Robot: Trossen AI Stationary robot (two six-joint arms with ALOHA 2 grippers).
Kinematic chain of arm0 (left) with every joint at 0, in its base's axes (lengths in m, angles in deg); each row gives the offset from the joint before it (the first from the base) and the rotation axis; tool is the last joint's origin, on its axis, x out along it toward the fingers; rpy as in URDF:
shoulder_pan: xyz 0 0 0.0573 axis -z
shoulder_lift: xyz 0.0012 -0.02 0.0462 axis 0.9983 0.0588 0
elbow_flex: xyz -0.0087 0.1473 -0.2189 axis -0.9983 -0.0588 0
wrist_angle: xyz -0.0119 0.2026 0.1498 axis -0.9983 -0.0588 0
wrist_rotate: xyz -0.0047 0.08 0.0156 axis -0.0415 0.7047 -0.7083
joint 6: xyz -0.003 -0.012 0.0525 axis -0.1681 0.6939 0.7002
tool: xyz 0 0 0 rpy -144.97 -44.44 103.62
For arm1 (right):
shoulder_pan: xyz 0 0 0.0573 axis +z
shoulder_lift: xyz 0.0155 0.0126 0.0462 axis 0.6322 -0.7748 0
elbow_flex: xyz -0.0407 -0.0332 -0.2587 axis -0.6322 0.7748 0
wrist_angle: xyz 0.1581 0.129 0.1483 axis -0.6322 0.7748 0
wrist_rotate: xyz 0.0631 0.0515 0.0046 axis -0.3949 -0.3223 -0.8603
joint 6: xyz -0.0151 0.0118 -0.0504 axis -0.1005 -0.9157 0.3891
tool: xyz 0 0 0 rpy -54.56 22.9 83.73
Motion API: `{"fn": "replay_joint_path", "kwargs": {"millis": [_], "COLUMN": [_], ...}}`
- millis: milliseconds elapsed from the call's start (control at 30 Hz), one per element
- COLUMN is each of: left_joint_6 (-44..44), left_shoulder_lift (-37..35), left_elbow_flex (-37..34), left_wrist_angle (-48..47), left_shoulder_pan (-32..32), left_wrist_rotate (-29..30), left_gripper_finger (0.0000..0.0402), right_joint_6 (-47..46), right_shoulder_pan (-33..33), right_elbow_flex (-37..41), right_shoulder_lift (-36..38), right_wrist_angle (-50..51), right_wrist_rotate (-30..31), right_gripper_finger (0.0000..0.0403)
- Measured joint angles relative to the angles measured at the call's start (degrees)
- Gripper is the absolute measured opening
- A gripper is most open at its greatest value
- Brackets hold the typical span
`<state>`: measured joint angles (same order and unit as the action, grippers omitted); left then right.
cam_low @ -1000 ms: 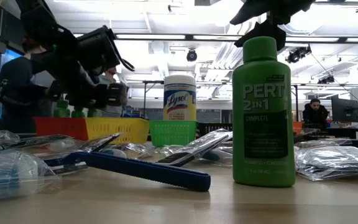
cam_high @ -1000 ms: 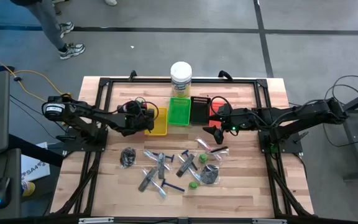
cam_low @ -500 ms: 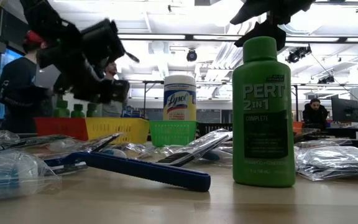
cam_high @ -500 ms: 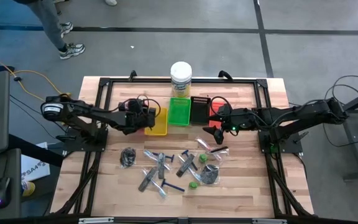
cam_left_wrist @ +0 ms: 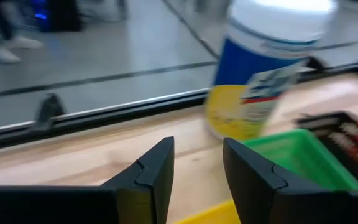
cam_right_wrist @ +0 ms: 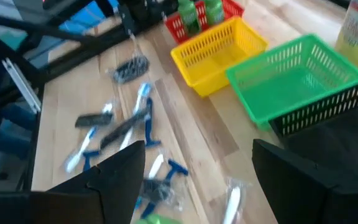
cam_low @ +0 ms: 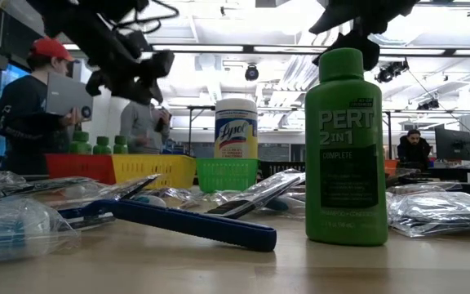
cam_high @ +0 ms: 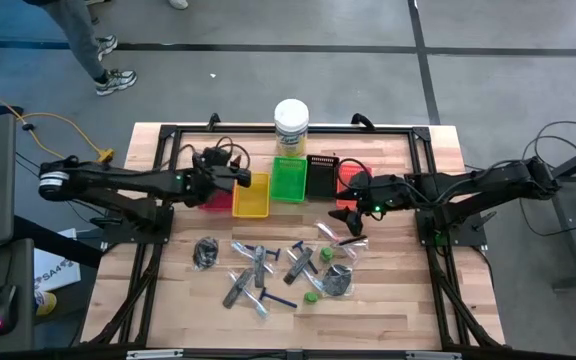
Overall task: Pick & Place Travel size toiletries
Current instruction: Put the green shampoo bottle into the red bin
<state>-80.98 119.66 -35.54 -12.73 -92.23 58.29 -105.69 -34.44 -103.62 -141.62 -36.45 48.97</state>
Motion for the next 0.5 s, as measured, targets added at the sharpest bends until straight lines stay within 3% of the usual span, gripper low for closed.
{"fn": "replay_joint_path", "kwargs": {"millis": [200,500], "left_joint_6": [4.2,5.6], "left_shoulder_lift": [-6.2,-9.1], "left_elbow_flex": [0.0,0.0], "left_wrist_angle": [-0.2,0.0], "left_shoulder_pan": [0.4,4.4], "left_wrist_rotate": [-9.9,-9.5], "left_gripper_finger": [0.0132,0.0132], "right_joint_6": [-0.2,-1.7], "right_shoulder_pan": [1.9,11.2], "right_elbow_flex": [0.0,0.0], "right_shoulder_lift": [-0.2,-2.4], "right_wrist_angle": [5.1,6.8], "right_wrist_rotate": [0.2,13.1], "right_gripper_finger": [0.0283,0.0283]}}
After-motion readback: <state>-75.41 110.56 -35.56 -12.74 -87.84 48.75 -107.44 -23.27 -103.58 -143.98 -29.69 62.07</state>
